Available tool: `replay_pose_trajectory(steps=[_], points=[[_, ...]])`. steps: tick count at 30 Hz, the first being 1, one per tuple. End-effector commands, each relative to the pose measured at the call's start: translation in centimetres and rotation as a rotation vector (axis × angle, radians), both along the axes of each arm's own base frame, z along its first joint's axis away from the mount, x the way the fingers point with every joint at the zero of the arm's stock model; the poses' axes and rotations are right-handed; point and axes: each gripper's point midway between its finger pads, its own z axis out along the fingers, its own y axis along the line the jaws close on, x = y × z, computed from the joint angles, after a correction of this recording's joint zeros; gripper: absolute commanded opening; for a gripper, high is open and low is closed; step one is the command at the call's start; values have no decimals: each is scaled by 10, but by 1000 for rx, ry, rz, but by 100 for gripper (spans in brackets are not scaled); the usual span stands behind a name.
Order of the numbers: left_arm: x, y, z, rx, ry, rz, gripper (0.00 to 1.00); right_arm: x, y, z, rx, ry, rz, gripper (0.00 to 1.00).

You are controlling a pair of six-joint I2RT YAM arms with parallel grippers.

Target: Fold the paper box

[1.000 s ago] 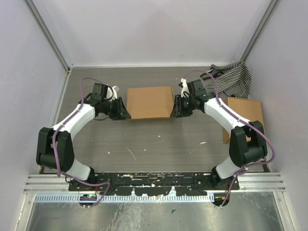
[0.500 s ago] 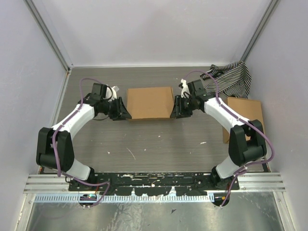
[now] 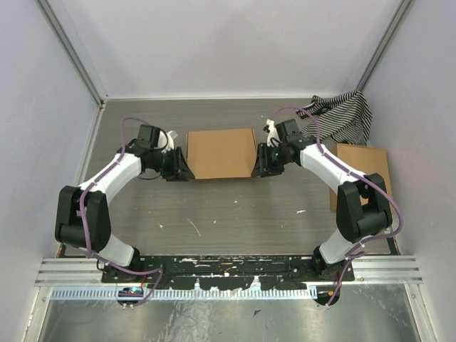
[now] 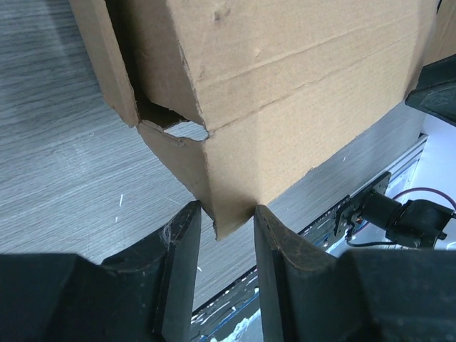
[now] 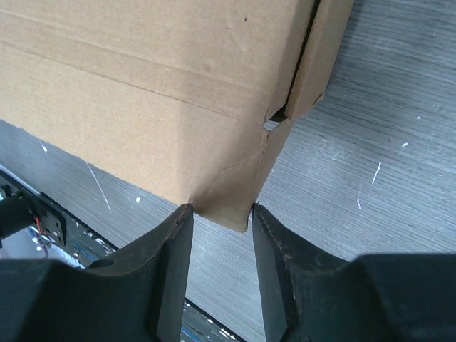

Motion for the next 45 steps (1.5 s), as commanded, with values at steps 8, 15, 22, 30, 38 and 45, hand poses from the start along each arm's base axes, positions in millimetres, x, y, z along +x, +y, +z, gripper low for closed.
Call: replay_pose_trajectory(steps=[8,15,22,30,38,45], points=[[-9,7,-19,63,61,-11,43,9,2,-14,-26,-16,1,44],[-11,8,-21,71,78,-8,43,11,2,-11,-26,-28,-2,44],[-9,-15,6,-91,52,-41,43,13,5,5,-2,-66,-1,48],[-5,-18,40,-126,10,-23,74,22,-3,36,-19,-154,-46,72],[4,11,46,55,-48,63,73,17,-2,75,34,-221,-82,72],[56,26,52,169,-164,163,71,-17,40,100,296,-234,-48,68]])
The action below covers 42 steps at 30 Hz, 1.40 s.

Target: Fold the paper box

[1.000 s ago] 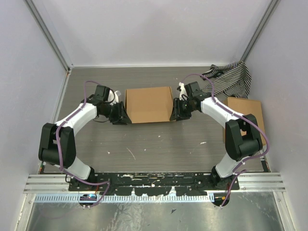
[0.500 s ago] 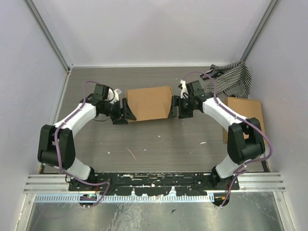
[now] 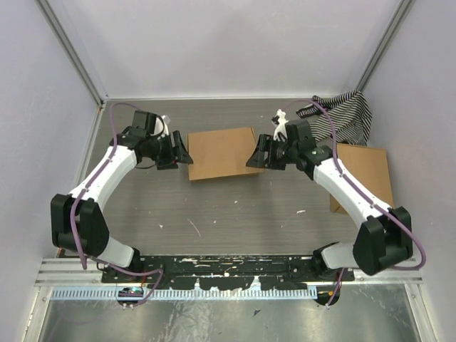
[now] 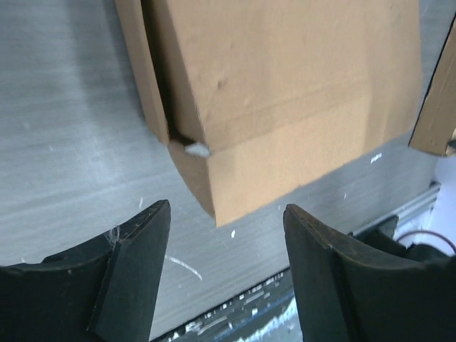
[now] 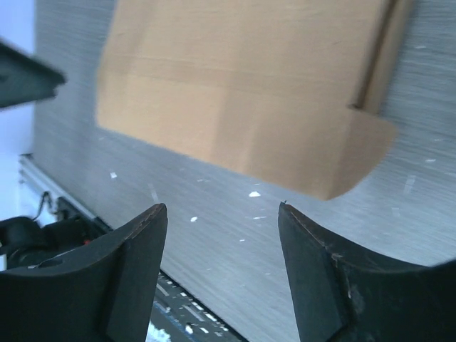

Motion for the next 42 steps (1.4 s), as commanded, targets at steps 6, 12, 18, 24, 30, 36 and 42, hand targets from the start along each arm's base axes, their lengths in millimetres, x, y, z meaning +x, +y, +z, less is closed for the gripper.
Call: replay_pose_trajectory(steps=[6,12,18,24,30,36,42], points=[[84,-10,21,5,-188,43,69,-46,83,20,247,-53,114,69],[107,-22,-1,0,-196,22,68,-39,99,-8,276,-32,17,69],[105,-39,-20,10,-198,-24,67,-15,105,-26,285,-54,-80,70],[99,-41,-29,37,-183,-59,66,6,113,-22,312,-87,-127,72],[91,-34,-45,83,-146,-67,65,17,122,7,363,-135,-117,72],[90,-33,-58,99,-120,-71,65,21,125,31,377,-188,-96,72],[96,-35,-61,100,-123,-79,64,28,132,32,366,-184,-79,73]])
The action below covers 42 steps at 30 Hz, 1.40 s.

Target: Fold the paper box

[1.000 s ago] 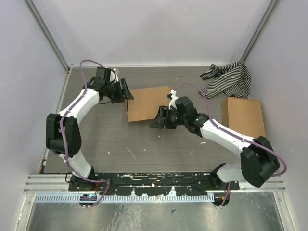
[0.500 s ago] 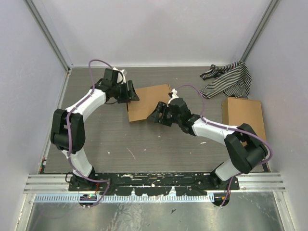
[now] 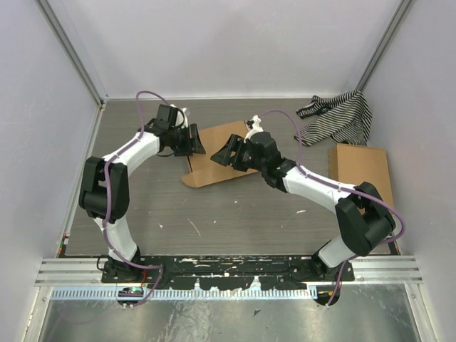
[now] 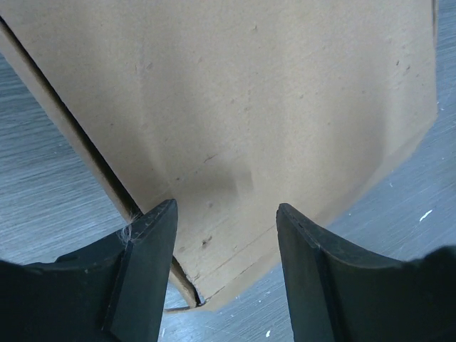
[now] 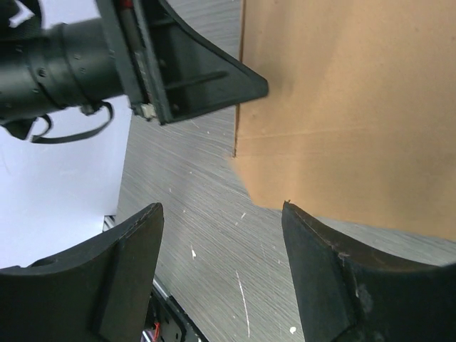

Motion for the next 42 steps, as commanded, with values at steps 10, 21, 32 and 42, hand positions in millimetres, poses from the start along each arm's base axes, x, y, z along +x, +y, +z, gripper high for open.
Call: replay_pose_trajectory(steps=[10,21,32,42], points=[[17,0,0,26,-7,-30,65,21,2,28,-53,-94,8,72],[-24,50,55,23,-227,175,98,85,-157,-10,-349,-77,-252,89],[-69,45,19,-33,-229,133,97,78,-141,-63,-388,-60,3,94],[-80,25,-6,-7,-144,54,91,61,-129,-87,-421,2,74,81]])
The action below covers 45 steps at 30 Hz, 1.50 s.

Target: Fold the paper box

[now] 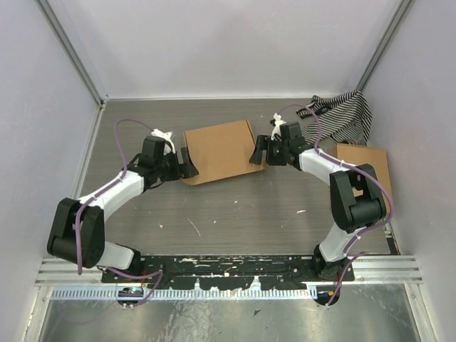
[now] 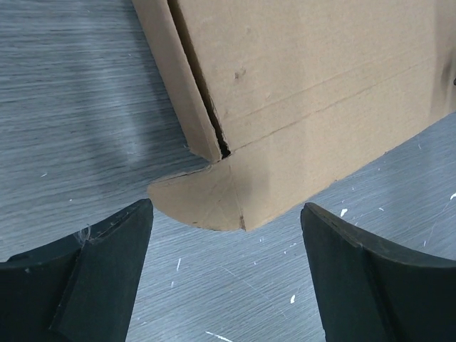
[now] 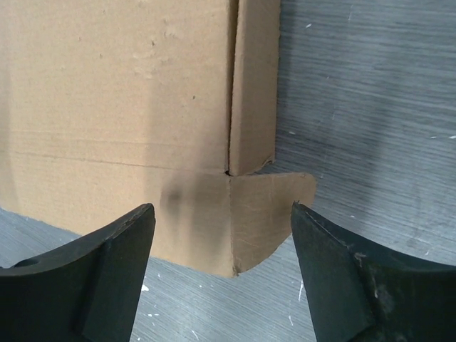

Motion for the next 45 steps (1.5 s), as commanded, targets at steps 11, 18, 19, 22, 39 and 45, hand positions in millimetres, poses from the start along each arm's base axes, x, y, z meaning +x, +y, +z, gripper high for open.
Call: replay_pose_trajectory(steps=[11,18,19,22,39,45], points=[[-2,-21,-16,45,41,-85,88,-20,29,6,15,-21,123,76],[-3,-22,-14,64,38,-112,76,-28,37,15,39,-17,159,70],[-4,-22,-13,68,40,-116,74,-29,37,16,40,-14,159,69],[-6,-20,-7,80,51,-123,71,-32,37,21,44,3,159,65],[0,21,-5,294,68,-4,80,-23,22,27,-39,37,75,71],[17,21,-15,310,38,16,83,-18,24,13,-37,50,70,72]])
